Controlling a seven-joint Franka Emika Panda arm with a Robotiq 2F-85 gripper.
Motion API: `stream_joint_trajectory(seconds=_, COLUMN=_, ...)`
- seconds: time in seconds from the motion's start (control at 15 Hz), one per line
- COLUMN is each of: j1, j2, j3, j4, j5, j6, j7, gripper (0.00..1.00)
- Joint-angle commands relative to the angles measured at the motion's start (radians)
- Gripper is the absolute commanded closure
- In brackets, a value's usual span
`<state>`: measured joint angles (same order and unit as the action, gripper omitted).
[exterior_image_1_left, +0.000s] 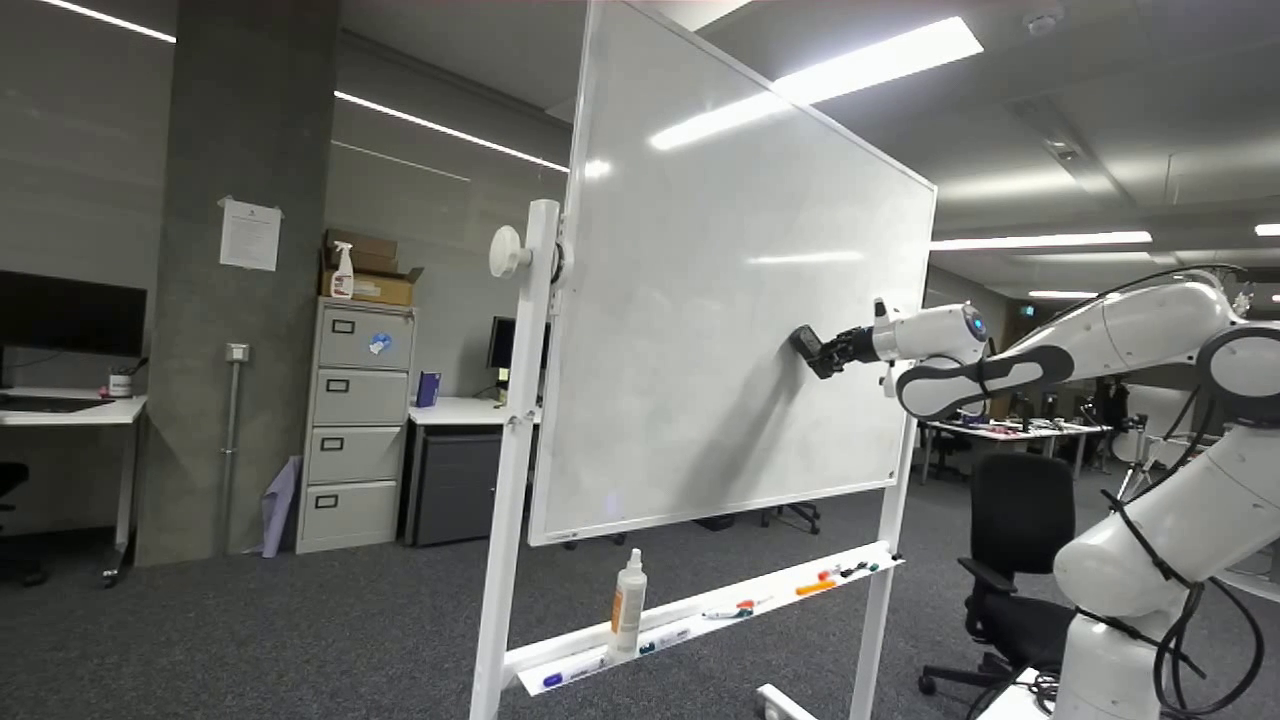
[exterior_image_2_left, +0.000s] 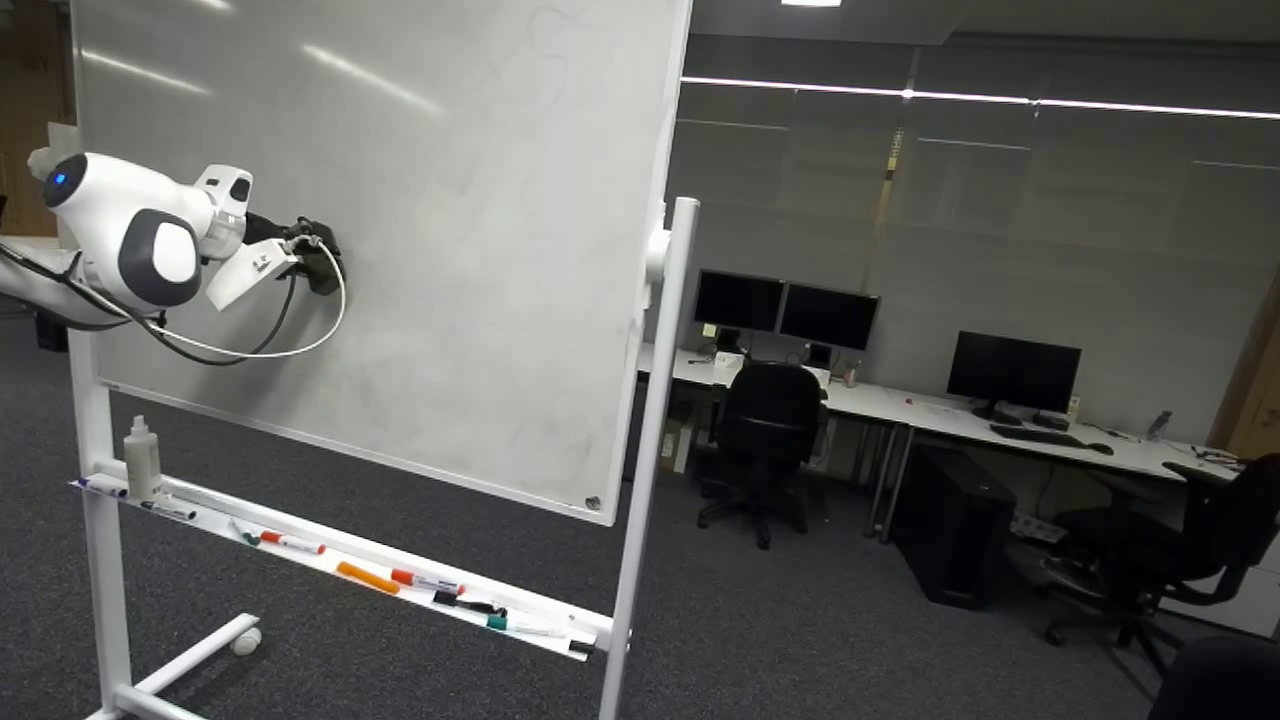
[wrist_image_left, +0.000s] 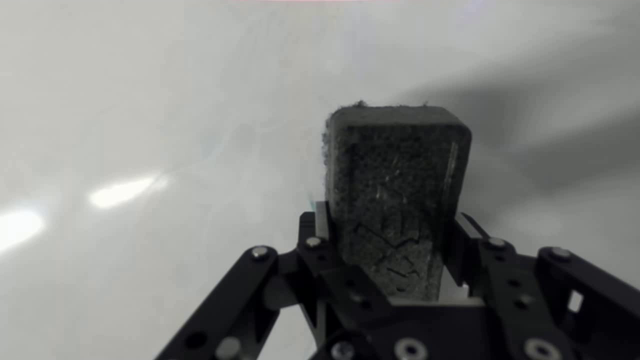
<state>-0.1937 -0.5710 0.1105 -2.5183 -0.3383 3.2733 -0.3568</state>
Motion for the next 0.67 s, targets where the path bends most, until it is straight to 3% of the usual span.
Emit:
stream_joint_trajectory(seconds=0.0, j1=0.037, j2=0.045, j3=-0.037, j4=0.011, j5=-0.007, j6=-0.019, j7=0.004, gripper=0.69)
stream_joint_trajectory(seconds=0.6, j1=-0.025, j2=0.021, j3=-0.054, j4=0.008, j5=0.001, j6=-0.044, j7=-0.001, gripper=0.69)
